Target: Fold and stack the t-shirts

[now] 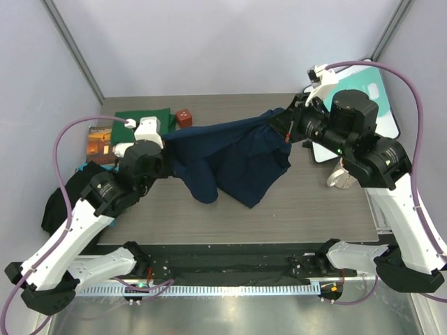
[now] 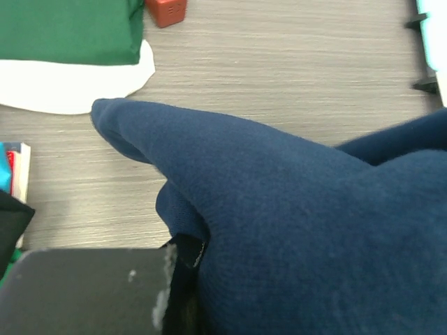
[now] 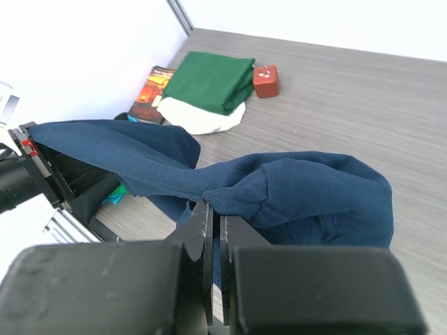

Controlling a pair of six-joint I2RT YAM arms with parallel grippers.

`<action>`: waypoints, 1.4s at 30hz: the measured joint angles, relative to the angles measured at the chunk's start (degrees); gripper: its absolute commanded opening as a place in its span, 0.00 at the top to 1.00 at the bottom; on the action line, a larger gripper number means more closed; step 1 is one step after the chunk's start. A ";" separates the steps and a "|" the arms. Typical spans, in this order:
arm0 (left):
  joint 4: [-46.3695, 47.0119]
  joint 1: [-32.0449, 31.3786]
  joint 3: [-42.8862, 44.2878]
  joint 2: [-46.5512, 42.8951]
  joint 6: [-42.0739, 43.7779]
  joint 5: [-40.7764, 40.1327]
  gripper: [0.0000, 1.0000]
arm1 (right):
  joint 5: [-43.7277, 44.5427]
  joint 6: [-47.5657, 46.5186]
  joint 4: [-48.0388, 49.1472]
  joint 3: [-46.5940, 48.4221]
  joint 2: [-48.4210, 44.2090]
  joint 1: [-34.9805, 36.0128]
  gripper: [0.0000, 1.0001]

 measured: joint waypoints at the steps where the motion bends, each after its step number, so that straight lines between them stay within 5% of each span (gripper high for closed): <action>1: -0.17 0.31 0.20 0.42 0.17 0.26 1.00 | 0.09 0.20 -0.26 0.00 0.24 0.00 0.99; 10: 1.60 8.68 -6.03 10.12 -0.85 2.86 1.00 | 6.45 1.49 3.58 -11.13 9.40 -1.03 0.99; 22: 4.28 9.57 -10.62 26.88 -1.68 7.54 1.00 | 6.86 2.16 3.80 -22.86 27.12 -2.75 0.99; 25: 4.33 9.53 -12.15 27.50 -1.68 8.72 1.00 | 6.03 2.54 4.70 -25.27 27.47 -2.75 0.81; 28: 4.68 9.60 -12.26 29.18 -2.08 8.61 1.00 | 5.57 2.27 5.66 -27.04 28.63 -2.82 0.80; 30: 4.94 10.14 -12.61 29.79 -2.75 8.17 1.00 | 5.84 2.03 5.77 -28.94 30.10 -3.50 0.84; 32: 5.33 10.51 -13.22 29.97 -2.99 8.04 1.00 | 5.51 1.97 6.78 -31.34 32.13 -4.22 0.99; 42: 5.84 10.71 -14.58 29.94 -3.37 7.06 1.00 | -0.04 0.92 15.17 -26.27 37.24 -3.02 0.99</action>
